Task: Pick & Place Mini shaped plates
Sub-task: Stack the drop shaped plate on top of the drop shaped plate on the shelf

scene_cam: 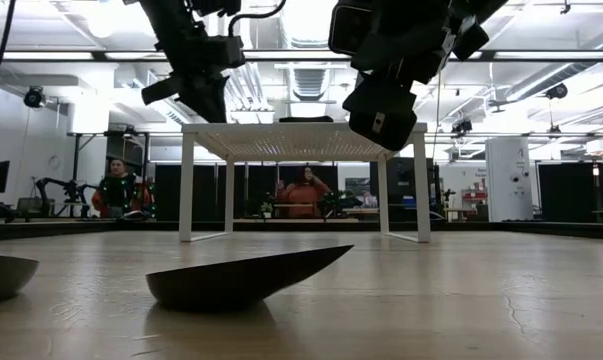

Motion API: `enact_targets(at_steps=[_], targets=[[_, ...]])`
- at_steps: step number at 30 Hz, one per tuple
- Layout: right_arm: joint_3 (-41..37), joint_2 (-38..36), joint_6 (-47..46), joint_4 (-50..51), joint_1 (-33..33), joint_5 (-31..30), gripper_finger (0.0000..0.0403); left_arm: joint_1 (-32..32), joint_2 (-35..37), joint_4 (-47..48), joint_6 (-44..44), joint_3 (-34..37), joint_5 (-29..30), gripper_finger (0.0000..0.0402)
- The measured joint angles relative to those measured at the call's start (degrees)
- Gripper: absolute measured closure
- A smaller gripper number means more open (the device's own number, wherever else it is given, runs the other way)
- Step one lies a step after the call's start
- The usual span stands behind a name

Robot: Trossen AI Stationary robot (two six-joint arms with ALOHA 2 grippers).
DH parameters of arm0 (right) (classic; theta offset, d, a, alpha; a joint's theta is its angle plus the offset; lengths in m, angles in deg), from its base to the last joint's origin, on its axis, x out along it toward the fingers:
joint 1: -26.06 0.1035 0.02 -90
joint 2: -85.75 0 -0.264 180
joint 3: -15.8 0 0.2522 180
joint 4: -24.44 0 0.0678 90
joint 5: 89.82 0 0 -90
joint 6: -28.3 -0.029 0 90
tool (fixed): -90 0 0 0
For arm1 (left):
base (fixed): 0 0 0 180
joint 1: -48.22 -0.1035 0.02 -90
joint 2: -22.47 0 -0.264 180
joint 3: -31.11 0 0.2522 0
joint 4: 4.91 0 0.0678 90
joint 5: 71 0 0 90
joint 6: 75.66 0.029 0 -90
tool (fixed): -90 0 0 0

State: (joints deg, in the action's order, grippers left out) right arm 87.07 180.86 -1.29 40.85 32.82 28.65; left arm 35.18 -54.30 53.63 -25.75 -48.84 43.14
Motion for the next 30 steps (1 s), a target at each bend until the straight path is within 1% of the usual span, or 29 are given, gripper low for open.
enact_targets(at_steps=[3, 9, 15, 19, 22, 26, 30], targets=[[0.0, 0.0, 0.01, 0.0, 0.11, -0.02, 0.0252, 0.0, 0.1, 1.4, -0.04, 0.0, 0.44, 0.0353], [-0.11, 0.0, 0.03, 0.0, 0.22, -0.05, 0.0259, 0.07, 0.19, 0.36, 1.23, 0.0, 3.21, 0.0353], [-0.24, 0.02, 0.03, 0.02, 0.24, -0.1, 0.0256, 0.5, 0.28, -0.33, 1.42, 0.0, 6.62, 0.0351], [-0.24, 0.02, 0.03, 0.01, 0.24, -0.1, 0.0255, 0.48, 0.28, -0.42, 0.59, 0.0, 6.92, 0.0351], [-0.29, 0.02, 0.03, -0.04, 0.39, -0.13, 0.0258, 0.56, 0.38, 1.45, 0.47, 0.0, 9.45, 0.0351], [-0.33, 0.02, 0.27, -0.02, 0.52, -0.12, 0.0263, 0.52, 1.05, 2.65, -1.6, 0.0, 6.44, 0.0351], [-0.35, 0.16, 0.3, -0.04, 0.5, -0.17, 0.0263, 0.14, 0.96, 2.08, -3.47, 0.0, 6.39, 0.0351]])
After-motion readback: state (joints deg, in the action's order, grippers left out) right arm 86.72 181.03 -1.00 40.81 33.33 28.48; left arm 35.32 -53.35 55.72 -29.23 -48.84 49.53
